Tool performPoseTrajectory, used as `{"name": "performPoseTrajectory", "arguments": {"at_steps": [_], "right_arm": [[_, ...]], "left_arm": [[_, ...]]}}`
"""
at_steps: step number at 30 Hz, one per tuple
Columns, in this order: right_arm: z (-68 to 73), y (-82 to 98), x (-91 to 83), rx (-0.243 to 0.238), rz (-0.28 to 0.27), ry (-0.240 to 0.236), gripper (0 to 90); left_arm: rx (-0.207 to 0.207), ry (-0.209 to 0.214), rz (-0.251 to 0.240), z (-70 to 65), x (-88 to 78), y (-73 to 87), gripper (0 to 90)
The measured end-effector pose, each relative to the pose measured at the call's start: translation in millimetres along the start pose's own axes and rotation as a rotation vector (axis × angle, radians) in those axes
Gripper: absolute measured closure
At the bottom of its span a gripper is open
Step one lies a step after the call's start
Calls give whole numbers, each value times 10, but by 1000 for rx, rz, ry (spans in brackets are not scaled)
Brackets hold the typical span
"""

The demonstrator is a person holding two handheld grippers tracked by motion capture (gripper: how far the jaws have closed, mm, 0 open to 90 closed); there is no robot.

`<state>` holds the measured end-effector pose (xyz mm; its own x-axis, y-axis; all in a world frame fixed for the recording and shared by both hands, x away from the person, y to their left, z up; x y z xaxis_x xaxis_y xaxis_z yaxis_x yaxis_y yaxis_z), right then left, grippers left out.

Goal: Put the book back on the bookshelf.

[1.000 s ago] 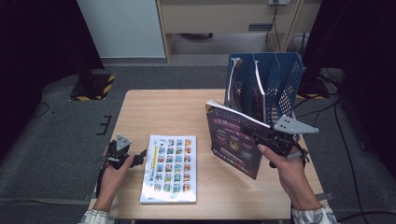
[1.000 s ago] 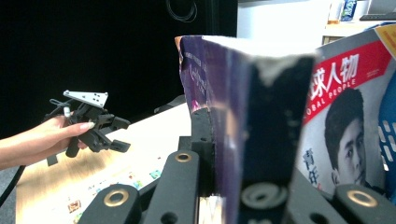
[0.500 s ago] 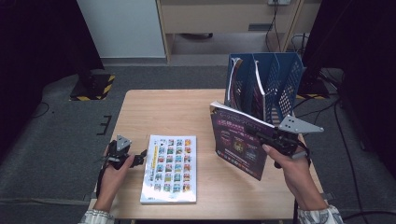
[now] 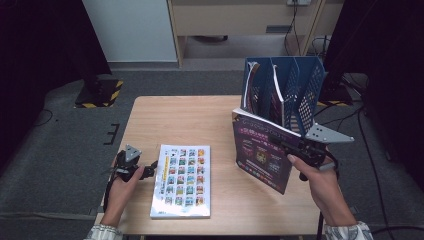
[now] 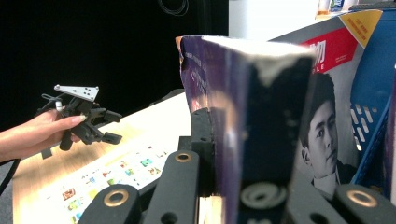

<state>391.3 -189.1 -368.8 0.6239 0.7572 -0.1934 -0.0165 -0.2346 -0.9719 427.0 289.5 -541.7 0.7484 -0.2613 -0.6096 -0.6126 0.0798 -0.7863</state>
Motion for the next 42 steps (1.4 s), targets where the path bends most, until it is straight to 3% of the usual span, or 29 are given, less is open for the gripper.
{"name": "performPoseTrajectory", "arguments": {"at_steps": [28,42], "right_arm": [[-167,83,-345,15,23,55,839],[-324,137,-619,39,22,111,839]], "left_arm": [[-4,8,12,-18,18,23,54],[-3,7,14,-23,10,27,54]]}}
Point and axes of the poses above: each handheld gripper's, and its own axes: x roughly forward along the jaws, y roughly out of its underside, z roughly to its left, the point moved 5 cm from there along x, roughly forward along the jaws, and after that the axes turned 14 degrees about -x, right-handed, at the moved point
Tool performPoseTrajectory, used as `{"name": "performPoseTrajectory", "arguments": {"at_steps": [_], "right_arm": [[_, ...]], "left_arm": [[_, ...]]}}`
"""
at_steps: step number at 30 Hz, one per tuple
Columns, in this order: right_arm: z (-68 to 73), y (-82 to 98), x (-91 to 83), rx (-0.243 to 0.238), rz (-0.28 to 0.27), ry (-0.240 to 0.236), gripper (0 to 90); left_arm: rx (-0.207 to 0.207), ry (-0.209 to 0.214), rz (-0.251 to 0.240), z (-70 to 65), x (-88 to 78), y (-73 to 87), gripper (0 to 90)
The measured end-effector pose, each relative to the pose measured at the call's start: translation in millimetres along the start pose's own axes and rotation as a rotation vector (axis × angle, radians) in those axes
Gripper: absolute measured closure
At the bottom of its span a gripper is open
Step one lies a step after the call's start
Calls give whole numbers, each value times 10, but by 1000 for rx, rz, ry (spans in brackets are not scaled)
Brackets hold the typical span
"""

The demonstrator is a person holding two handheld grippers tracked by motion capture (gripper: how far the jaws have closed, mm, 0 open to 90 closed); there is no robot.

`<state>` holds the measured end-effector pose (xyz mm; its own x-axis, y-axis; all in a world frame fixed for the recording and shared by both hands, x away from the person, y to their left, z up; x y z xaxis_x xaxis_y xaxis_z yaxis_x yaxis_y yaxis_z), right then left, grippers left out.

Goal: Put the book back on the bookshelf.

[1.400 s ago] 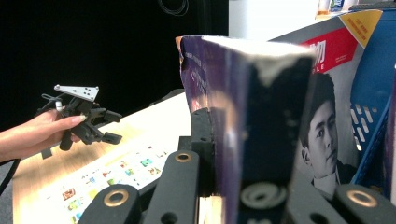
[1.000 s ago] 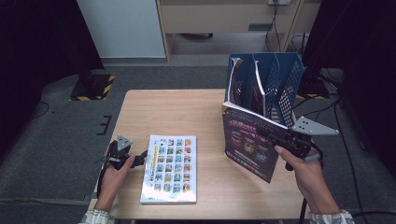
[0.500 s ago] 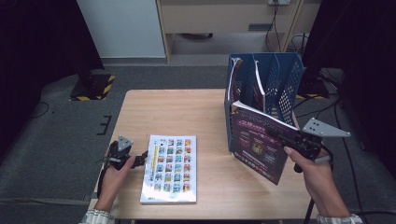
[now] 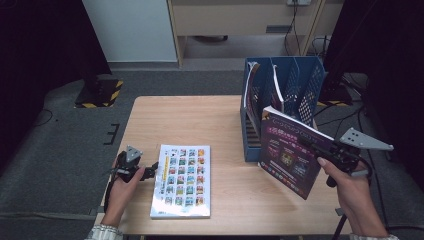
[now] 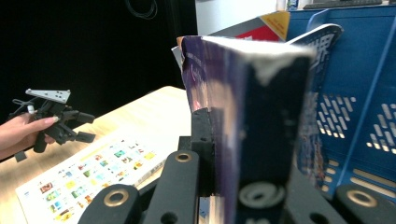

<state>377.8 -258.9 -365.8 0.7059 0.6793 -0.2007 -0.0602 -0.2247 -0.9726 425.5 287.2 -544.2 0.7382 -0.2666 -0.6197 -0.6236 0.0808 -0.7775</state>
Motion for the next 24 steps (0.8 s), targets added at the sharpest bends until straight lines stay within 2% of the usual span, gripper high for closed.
{"name": "performPoseTrajectory", "arguments": {"at_steps": [8,13,24], "right_arm": [[-96,-32,-141,25,-4,22,839],[-147,-157,-213,44,-18,25,839],[-235,-459,-261,48,-45,31,839]], "left_arm": [[3,-2,1,6,9,1,54],[4,-5,0,1,-4,-2,54],[7,-3,-4,-4,-4,-8,54]]}}
Point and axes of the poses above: each handheld gripper's, and its own axes: x roughly forward along the jaws, y roughly out of its underside, z roughly to its left, the point moved 5 cm from there along x, roughly forward along the jaws, and after that the axes turned 14 degrees about -x, right-handed, at the moved point
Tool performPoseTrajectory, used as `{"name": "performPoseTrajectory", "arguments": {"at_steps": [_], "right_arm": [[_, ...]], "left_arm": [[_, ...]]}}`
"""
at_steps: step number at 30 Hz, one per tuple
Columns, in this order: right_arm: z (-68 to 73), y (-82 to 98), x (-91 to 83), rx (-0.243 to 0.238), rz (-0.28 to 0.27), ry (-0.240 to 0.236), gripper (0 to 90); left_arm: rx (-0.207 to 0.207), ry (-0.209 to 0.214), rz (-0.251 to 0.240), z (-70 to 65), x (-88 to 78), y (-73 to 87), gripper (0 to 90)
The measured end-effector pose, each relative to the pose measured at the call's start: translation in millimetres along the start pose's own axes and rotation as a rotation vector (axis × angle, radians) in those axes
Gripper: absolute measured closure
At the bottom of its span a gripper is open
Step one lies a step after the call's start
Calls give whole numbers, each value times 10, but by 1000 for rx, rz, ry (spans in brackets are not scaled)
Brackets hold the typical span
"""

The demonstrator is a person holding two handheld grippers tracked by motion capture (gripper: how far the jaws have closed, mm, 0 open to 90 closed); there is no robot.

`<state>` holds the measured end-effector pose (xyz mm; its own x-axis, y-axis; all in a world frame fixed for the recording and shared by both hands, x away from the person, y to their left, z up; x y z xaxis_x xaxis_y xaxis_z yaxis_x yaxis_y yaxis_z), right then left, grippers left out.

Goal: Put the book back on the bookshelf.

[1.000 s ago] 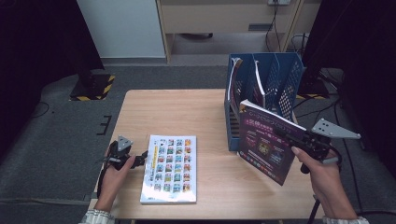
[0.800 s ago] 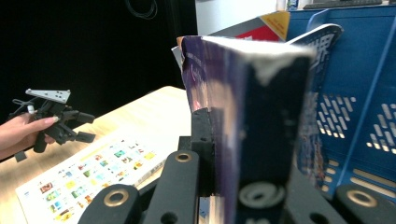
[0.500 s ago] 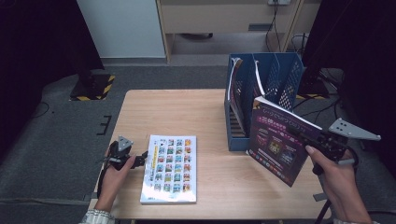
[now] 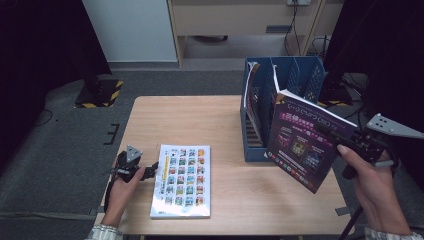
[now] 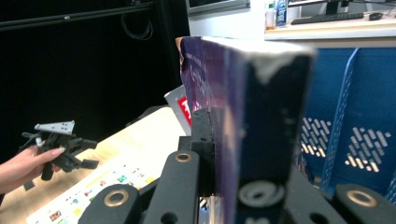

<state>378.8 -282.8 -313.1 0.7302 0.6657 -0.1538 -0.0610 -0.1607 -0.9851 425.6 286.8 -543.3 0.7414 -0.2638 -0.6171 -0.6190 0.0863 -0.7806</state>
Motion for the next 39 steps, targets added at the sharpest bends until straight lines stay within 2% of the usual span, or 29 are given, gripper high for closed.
{"name": "performPoseTrajectory", "arguments": {"at_steps": [5,13,26,29,36,37,39], "right_arm": [[-106,-89,-10,-1,4,29,840],[-265,-106,-64,4,26,78,839],[-414,-148,-41,-5,60,140,840],[-451,-174,-3,-31,72,175,839],[-524,-234,61,-40,69,232,839],[-552,-243,109,-45,66,261,839],[-560,-244,128,-43,62,270,840]], "left_arm": [[0,1,-1,-2,-1,-1,54],[1,0,-1,-3,-1,-2,54],[2,0,-1,-4,1,-3,54],[4,0,1,-7,1,-2,54],[5,-1,0,-5,3,-3,54],[6,0,1,-7,3,-4,54],[6,0,0,-7,3,-5,54]]}}
Point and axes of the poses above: each handheld gripper's, and its own axes: x roughly forward along the jaws, y roughly out of its underside, z roughly to its left, the point moved 5 cm from there along x, roughly forward along the jaws, and after that the axes turned 14 degrees about -x, right-handed, at the moved point
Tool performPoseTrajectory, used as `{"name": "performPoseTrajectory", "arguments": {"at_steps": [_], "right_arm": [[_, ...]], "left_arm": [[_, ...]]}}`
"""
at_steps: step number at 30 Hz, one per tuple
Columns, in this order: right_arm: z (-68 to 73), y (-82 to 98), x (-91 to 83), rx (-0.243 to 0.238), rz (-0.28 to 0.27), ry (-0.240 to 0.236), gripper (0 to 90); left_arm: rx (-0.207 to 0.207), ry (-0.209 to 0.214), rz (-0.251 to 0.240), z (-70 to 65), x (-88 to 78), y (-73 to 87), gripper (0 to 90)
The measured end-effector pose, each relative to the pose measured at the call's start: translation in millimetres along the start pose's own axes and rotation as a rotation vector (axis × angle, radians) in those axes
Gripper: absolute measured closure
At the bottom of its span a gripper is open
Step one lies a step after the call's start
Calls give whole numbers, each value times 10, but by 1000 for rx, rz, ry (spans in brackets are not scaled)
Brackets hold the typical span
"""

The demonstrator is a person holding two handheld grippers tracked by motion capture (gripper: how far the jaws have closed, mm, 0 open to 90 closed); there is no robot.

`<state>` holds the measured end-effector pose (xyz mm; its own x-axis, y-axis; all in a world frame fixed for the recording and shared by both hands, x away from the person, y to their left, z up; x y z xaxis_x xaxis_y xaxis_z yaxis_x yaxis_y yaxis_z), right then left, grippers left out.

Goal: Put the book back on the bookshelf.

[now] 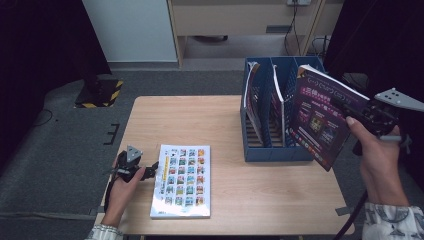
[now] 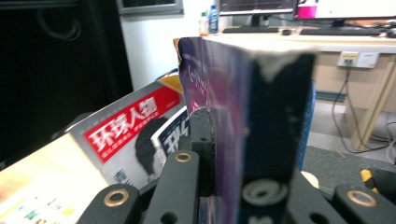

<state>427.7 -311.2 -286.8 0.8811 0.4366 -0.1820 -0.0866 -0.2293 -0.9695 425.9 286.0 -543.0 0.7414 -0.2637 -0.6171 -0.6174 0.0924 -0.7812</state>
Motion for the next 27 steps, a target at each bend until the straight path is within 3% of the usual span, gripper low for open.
{"name": "performPoseTrajectory", "arguments": {"at_steps": [2,13,18,27], "right_arm": [[-12,-3,82,0,-2,32,840],[-5,2,446,-13,17,104,839],[11,9,576,11,-1,122,839],[58,27,739,5,6,131,839]], "left_arm": [[-1,0,0,5,2,1,54],[7,2,5,-7,10,5,54],[4,2,3,1,7,3,54],[5,4,1,-5,5,-3,54]]}}
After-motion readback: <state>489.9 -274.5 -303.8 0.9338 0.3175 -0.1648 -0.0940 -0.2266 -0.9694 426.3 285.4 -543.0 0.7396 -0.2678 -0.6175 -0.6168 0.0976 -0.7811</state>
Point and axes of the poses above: each handheld gripper's, and its own axes: x roughly forward along the jaws, y roughly out of its underside, z roughly to its left, the point moved 5 cm from there along x, roughly forward along the jaws, and after that the axes turned 14 degrees about -x, right-handed, at the moved point
